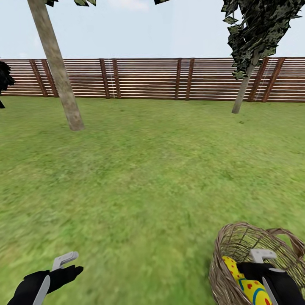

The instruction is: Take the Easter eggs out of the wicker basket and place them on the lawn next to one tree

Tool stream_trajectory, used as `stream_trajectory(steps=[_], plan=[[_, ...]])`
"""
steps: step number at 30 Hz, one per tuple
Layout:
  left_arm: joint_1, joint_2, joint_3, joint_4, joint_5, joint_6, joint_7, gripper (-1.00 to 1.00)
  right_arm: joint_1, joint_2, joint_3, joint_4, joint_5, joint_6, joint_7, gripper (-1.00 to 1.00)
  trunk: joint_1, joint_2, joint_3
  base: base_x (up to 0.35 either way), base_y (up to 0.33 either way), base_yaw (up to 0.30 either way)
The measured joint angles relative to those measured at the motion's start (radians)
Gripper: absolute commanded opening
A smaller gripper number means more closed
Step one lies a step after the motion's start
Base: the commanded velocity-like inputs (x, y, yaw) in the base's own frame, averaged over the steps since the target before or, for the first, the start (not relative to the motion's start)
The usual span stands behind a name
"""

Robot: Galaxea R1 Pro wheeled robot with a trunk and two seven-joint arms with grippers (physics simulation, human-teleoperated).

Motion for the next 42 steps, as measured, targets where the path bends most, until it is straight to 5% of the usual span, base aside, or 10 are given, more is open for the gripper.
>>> stream_trajectory(steps=[21,42], plan=[[0.000,0.000,0.001,-0.001,0.003,0.000,0.000,1.00,0.000,0.002,0.002,0.003,0.000,0.000,0.000,1.00,0.000,0.000,0.000,0.014,-0.040,0.000],[0.000,0.000,-0.001,-0.001,0.000,0.001,0.000,1.00,0.000,0.002,0.002,0.003,0.000,0.000,0.000,1.00,0.020,-0.025,-0.079,0.000,0.000,0.000]])
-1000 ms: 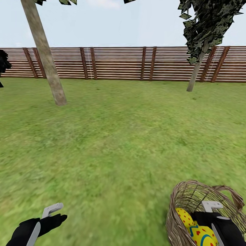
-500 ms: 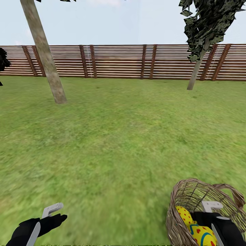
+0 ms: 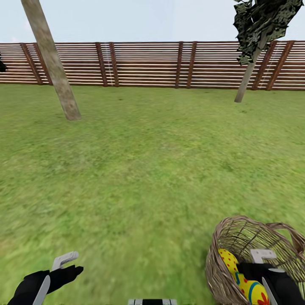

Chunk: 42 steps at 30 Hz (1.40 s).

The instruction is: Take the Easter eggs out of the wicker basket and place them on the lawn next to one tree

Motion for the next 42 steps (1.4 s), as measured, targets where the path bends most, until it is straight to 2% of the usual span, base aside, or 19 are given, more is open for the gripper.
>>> stream_trajectory(steps=[39,42], plan=[[0.000,-0.001,-0.002,0.001,-0.002,0.001,0.000,1.00,0.000,-0.002,-0.001,0.002,-0.004,0.002,0.004,1.00,0.018,-0.009,-0.151,0.000,0.000,0.000],[0.000,-0.001,-0.002,0.001,-0.002,0.000,0.000,1.00,0.000,-0.002,-0.001,0.002,-0.004,0.002,0.004,1.00,0.017,-0.009,-0.151,0.000,0.000,0.000]])
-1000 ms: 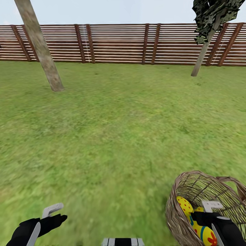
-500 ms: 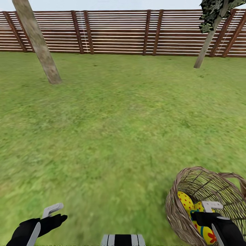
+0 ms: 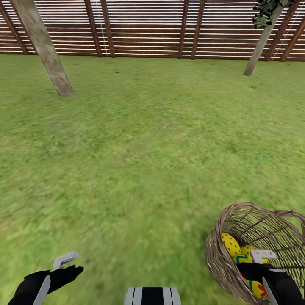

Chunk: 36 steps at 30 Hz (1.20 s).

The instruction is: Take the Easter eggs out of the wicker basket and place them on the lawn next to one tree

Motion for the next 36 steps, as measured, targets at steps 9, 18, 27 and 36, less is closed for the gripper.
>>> stream_trajectory(steps=[9,18,27,36], plan=[[0.001,-0.017,0.001,0.000,0.000,-0.001,0.001,1.00,0.000,-0.001,0.000,-0.001,0.001,-0.001,0.000,-1.00,0.000,0.000,0.000,0.000,0.000,0.000],[0.000,-0.019,0.002,0.000,0.000,-0.001,0.002,1.00,0.000,-0.001,0.000,-0.001,0.005,0.000,-0.001,-1.00,0.000,0.000,0.000,0.000,0.000,0.000],[0.000,-0.019,0.002,-0.001,0.000,-0.001,0.001,1.00,-0.001,-0.001,0.000,0.001,0.005,0.000,-0.003,-1.00,0.000,0.000,0.000,0.000,0.000,0.000],[0.000,-0.019,0.001,-0.001,0.000,0.000,0.001,1.00,-0.001,0.000,0.001,0.002,0.005,-0.001,-0.005,-1.00,0.000,0.000,0.000,0.000,0.000,0.000]])
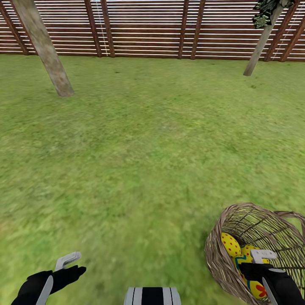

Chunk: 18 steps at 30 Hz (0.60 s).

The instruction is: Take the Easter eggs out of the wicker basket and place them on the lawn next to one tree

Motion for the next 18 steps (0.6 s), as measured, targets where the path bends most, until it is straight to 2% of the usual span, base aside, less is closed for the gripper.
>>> stream_trajectory(steps=[18], plan=[[0.000,-0.001,-0.001,0.001,-0.001,0.001,0.000,1.00,0.001,0.002,0.001,0.001,0.000,-0.001,0.000,-1.00,-0.008,0.004,0.065,0.000,0.000,0.000]])
